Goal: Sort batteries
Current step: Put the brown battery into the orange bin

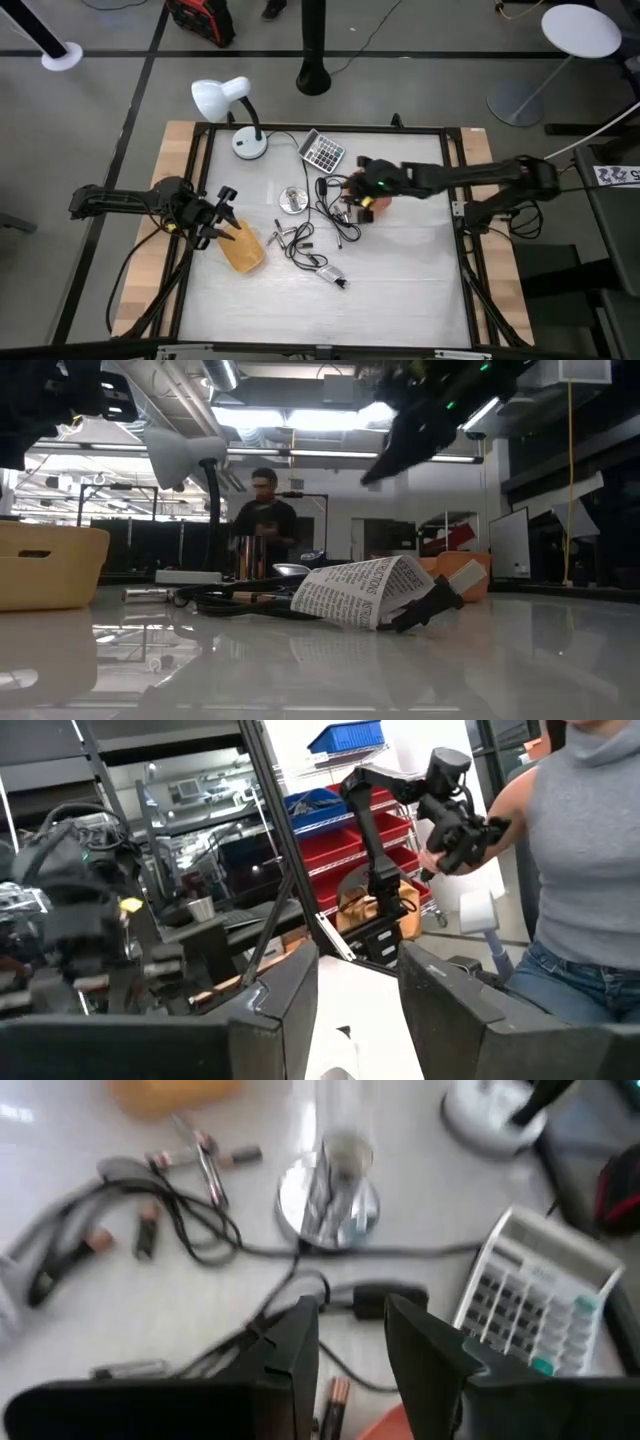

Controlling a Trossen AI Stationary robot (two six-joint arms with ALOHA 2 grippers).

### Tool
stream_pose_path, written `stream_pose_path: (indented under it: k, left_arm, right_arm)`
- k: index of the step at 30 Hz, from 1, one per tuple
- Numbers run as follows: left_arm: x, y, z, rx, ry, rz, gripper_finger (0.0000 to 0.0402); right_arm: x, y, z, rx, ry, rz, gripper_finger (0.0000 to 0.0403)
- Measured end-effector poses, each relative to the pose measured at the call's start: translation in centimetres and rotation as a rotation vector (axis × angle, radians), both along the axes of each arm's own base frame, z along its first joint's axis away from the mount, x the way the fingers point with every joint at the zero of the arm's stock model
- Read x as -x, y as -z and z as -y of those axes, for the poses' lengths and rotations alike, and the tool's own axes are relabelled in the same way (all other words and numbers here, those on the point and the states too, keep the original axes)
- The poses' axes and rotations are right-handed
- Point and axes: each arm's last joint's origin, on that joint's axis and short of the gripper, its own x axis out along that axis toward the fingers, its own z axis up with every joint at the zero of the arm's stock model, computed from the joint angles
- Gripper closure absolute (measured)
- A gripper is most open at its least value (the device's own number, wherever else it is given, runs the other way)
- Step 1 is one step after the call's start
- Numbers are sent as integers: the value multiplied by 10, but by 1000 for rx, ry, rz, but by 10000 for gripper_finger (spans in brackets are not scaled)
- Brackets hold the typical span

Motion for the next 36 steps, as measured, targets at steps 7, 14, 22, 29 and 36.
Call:
stream_pose_path:
  k: [7,14,22,29,36]
  left_arm:
    - [0,0,0,2,0,-4,272]
    - [0,1,0,-2,-9,-10,272]
    - [0,1,0,-1,-14,-9,272]
    - [0,1,0,-1,-15,-9,272]
    - [0,1,0,-1,-15,-14,272]
  right_arm:
    - [-23,27,14,-58,69,-132,288]
    - [-30,54,14,-84,85,-230,288]
    - [-37,85,15,-119,121,-318,288]
    - [-39,101,18,-78,167,-367,288]
    - [-39,110,22,-80,190,-400,288]
